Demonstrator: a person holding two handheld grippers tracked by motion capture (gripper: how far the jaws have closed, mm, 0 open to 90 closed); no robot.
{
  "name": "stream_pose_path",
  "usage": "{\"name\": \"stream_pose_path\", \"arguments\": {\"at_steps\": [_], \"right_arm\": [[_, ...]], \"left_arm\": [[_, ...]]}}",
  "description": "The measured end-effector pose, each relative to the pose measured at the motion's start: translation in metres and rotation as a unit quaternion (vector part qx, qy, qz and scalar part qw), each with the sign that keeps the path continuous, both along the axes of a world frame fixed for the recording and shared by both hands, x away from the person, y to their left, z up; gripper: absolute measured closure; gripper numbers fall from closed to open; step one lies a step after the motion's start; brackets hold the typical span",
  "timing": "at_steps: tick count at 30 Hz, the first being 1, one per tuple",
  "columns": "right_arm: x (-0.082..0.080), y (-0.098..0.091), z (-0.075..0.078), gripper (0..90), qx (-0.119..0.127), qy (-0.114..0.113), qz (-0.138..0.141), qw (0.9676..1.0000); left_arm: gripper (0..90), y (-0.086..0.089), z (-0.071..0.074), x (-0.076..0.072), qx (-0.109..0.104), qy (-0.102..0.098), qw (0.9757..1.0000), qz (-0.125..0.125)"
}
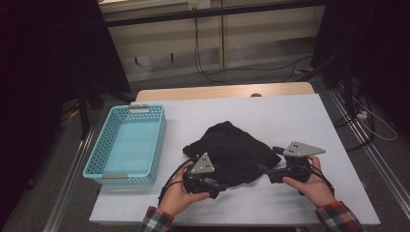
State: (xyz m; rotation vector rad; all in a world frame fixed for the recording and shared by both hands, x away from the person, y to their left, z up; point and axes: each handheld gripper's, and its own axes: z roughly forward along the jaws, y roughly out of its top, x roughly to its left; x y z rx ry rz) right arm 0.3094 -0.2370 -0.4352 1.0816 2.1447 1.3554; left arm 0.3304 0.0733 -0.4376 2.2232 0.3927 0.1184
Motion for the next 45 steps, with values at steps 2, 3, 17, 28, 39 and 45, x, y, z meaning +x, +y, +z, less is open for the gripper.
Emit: {"name": "stream_pose_path", "arguments": {"at_steps": [2,3,17,28,39,45], "right_arm": [[0.000,0.000,0.000,12.5,-0.002,0.001,-0.005,1.0000],[0.000,-0.001,-0.001,12.4,-0.002,0.002,-0.005,1.0000],[0.000,-0.002,-0.001,12.4,-0.003,0.001,-0.010,0.9999],[0.000,-0.004,-0.002,11.6,-0.003,0.000,-0.014,0.9999],[-0.002,0.009,-0.009,10.8,-0.037,-0.004,0.004,0.9993],[-0.001,0.013,-0.013,11.6,-0.051,0.003,0.010,0.9987]], "left_arm": [[34.4,-0.002,-0.001,-0.001,0.004,0.004,1.0000,-0.007],[35.6,-0.004,-0.001,-0.002,0.006,0.000,0.9999,-0.012],[67.5,-0.010,-0.007,-0.003,0.047,-0.010,0.9988,-0.007],[89.2,0.012,0.018,0.009,-0.038,0.008,0.9980,0.050],[89.5,0.058,0.049,0.022,-0.143,-0.004,0.9801,0.138],[89.6,0.068,0.054,0.023,-0.154,-0.012,0.9747,0.161]]}}
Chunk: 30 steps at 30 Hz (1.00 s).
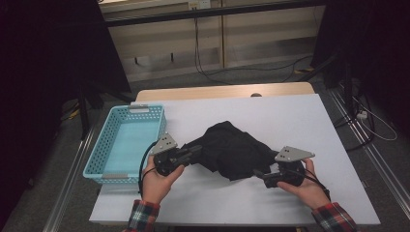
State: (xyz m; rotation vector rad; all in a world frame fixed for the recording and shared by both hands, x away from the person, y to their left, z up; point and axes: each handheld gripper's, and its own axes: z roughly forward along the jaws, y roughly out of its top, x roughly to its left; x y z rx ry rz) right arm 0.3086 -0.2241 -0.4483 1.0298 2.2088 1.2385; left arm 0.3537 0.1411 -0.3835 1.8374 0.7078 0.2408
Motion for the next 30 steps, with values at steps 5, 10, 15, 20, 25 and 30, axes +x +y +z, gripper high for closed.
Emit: {"name": "stream_pose_path", "arguments": {"at_steps": [5,10,15,20,25,30], "right_arm": [[0.001,-0.005,0.001,13.1,0.013,0.003,-0.007,0.9999],[0.000,-0.007,0.001,17.3,0.014,0.007,-0.005,0.9999],[-0.004,0.000,0.002,24.6,0.008,0.003,0.019,0.9998],[-0.005,0.006,0.001,35.1,0.007,0.008,0.033,0.9994],[-0.004,0.012,-0.001,43.9,0.005,0.013,0.051,0.9986],[-0.006,0.016,-0.003,47.9,-0.001,0.020,0.071,0.9973]], "left_arm": [[89.7,0.011,0.004,0.003,-0.006,0.004,0.9997,0.021],[89.7,0.026,0.007,0.006,-0.006,0.001,0.9990,0.043],[89.8,0.036,0.006,0.007,-0.007,0.002,0.9980,0.062],[89.8,0.041,0.009,0.006,-0.009,-0.005,0.9976,0.068],[89.8,0.048,0.011,0.009,-0.009,-0.008,0.9964,0.084],[89.8,0.055,0.011,0.011,-0.016,-0.004,0.9948,0.100]]}}
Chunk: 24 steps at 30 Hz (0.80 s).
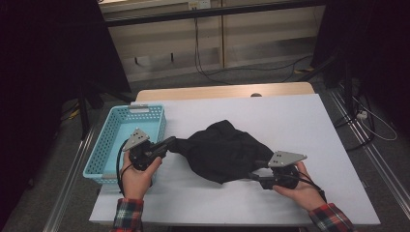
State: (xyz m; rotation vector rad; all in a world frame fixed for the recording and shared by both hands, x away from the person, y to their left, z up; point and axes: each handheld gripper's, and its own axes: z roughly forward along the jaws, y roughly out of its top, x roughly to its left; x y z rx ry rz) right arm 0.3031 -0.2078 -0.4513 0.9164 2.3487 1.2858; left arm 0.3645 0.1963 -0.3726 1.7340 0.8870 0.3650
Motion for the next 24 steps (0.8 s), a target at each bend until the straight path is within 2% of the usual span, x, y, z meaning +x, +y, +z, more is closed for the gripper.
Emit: {"name": "stream_pose_path", "arguments": {"at_steps": [4,8,13,20,22,24], "right_arm": [[-0.002,0.003,-0.001,50.7,-0.004,0.000,0.007,1.0000],[-0.004,0.012,-0.003,50.9,-0.008,0.000,0.021,0.9998],[-0.002,0.023,-0.005,51.2,-0.018,0.000,0.036,0.9992],[-0.001,0.036,-0.008,52.9,-0.064,0.009,0.058,0.9962],[0.000,0.036,-0.008,58.4,-0.066,0.010,0.051,0.9964],[0.001,0.035,-0.008,74.2,-0.063,0.013,0.047,0.9968]], "left_arm": [[89.8,0.002,0.000,0.001,0.001,0.000,1.0000,0.008],[89.8,0.007,0.002,0.002,-0.008,-0.003,0.9998,0.019],[89.8,0.009,0.000,0.001,-0.004,0.000,0.9998,0.020],[89.7,0.006,-0.002,0.000,0.000,0.004,0.9999,0.017],[89.7,0.005,-0.002,0.000,0.002,0.004,0.9999,0.014],[89.7,0.004,-0.002,0.000,0.003,0.003,0.9999,0.012]]}}
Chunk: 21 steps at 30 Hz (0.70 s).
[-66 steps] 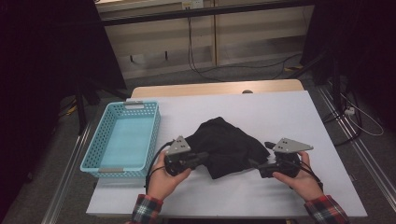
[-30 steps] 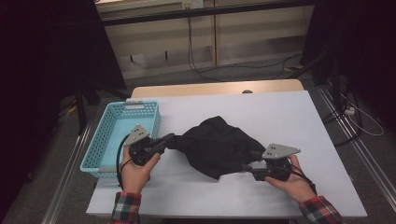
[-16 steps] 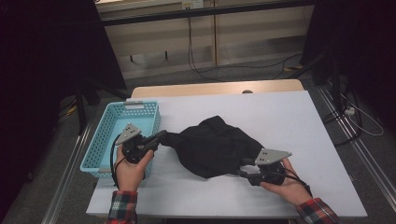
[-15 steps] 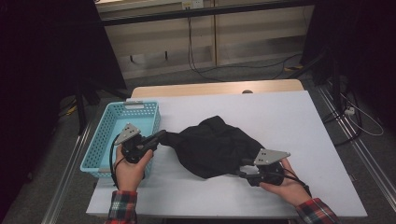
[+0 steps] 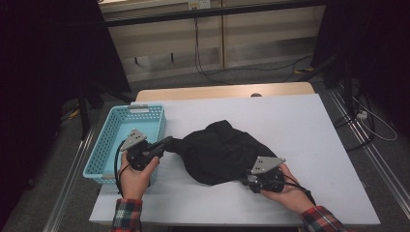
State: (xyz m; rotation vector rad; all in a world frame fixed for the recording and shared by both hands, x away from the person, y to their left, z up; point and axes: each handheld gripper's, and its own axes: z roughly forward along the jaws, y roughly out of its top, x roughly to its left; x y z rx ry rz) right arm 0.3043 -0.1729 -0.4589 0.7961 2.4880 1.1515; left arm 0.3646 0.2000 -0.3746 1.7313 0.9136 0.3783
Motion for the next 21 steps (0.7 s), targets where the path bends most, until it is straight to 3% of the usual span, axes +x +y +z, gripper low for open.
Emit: {"name": "stream_pose_path", "arguments": {"at_steps": [2,8,13,21], "right_arm": [[0.002,-0.002,0.001,81.6,-0.008,-0.009,-0.007,0.9999],[0.005,-0.021,0.009,83.7,0.045,0.003,-0.038,0.9983],[0.002,-0.042,0.019,83.8,0.070,0.000,-0.061,0.9957],[0.004,-0.086,0.029,83.5,0.105,-0.001,-0.127,0.9863]], "left_arm": [[89.8,-0.001,0.000,0.000,0.001,0.000,1.0000,-0.002],[89.8,-0.007,0.001,-0.001,0.002,0.001,0.9999,-0.015],[89.7,-0.016,0.001,-0.003,0.000,0.001,0.9995,-0.031],[89.8,-0.039,-0.003,-0.005,0.003,0.010,0.9979,-0.064]]}}
